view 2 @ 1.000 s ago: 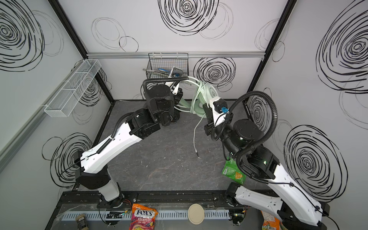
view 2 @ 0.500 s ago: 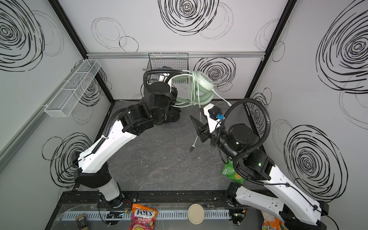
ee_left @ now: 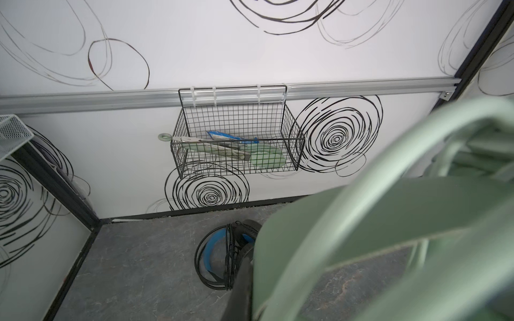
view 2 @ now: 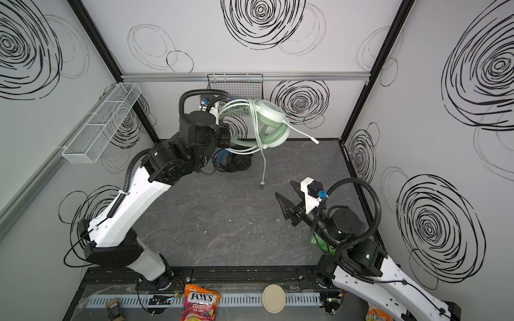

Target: Wrap the headphones

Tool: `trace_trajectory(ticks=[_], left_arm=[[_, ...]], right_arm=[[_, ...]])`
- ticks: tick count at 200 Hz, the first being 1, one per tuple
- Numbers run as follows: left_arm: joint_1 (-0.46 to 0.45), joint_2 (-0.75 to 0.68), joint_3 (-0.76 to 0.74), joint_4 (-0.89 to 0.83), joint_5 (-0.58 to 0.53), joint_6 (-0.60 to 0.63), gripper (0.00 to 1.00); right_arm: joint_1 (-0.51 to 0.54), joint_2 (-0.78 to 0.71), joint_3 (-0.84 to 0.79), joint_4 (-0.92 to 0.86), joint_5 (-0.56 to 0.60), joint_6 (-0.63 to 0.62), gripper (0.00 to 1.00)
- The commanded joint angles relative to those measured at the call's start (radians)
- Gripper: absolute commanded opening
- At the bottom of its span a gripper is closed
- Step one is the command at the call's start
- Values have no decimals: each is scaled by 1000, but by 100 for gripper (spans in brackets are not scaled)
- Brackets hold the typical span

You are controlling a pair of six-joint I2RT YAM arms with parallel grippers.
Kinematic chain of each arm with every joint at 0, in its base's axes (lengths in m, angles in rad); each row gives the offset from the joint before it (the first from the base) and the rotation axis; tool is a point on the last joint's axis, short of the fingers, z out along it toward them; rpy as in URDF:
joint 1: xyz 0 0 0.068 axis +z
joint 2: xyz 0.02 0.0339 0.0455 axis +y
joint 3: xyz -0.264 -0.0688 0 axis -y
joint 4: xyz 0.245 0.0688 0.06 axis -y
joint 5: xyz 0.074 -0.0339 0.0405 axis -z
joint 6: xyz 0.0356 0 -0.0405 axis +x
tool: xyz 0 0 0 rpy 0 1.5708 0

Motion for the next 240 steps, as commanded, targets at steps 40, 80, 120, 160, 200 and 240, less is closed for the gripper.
trace_trajectory(ticks=[40,80,120,160,200,240], left_arm=[[93,-51,54,52,283,-299,0],[104,-54,54,45,322,-329,0],[112,-28,76,14,331,-325,0],[110,-13,77,2,299,-290,0],[109,2,45,49,287,-267,0],[110,-4,-14,135,293,-243,0]], right_arm=[[-37,6,-154,196,-226,155,69],[-215,57,-181,279,-478,255,70],[-426,130,-164,266,-677,381,70],[-503,345,2,53,-740,439,77],[-578,496,182,-104,-822,591,95],[-645,527,213,-134,-836,729,100]])
